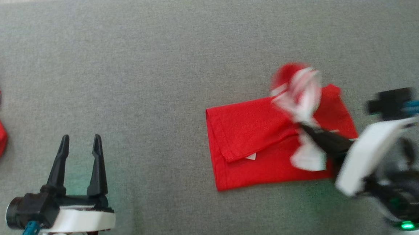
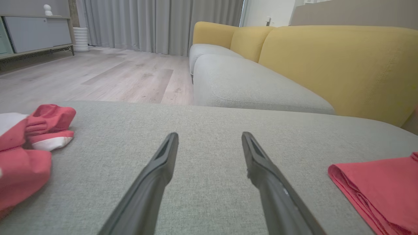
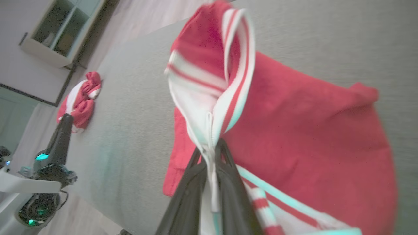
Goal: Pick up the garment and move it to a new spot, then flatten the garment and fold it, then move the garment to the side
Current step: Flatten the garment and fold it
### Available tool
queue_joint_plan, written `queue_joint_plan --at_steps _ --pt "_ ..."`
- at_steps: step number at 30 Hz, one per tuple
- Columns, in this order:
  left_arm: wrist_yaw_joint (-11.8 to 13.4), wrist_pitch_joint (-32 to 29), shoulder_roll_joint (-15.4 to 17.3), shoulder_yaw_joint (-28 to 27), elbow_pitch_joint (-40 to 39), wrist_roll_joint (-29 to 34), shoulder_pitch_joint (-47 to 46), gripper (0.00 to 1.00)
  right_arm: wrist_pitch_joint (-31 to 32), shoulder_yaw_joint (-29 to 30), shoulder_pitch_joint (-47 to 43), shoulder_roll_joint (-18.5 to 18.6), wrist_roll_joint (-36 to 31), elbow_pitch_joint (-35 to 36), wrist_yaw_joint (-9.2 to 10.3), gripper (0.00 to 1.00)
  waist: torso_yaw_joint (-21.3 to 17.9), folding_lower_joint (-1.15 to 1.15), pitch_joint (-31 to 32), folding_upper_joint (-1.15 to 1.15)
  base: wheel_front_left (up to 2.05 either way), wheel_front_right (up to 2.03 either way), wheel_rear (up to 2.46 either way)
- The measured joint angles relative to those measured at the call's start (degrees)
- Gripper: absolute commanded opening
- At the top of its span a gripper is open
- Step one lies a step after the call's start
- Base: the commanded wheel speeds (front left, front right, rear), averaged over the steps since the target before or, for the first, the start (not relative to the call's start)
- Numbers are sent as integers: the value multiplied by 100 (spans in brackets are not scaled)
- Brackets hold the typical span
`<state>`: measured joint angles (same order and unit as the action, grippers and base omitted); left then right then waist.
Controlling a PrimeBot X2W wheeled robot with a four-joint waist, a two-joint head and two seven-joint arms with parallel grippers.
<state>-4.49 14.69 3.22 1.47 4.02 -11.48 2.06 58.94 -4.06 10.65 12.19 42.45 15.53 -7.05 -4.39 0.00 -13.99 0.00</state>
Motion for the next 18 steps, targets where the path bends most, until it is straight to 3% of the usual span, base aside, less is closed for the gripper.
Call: queue_joint_plan --at_steps 7,18 --pt "-29 0 -9 -132 254 96 0 100 -977 -837 -4 -588 -316 -786 0 0 59 0 20 0 0 0 0" --pt "-58 0 -25 -233 417 122 -2 100 -1884 -1500 109 -814 -369 -1813 0 0 96 0 -1 0 0 0 0"
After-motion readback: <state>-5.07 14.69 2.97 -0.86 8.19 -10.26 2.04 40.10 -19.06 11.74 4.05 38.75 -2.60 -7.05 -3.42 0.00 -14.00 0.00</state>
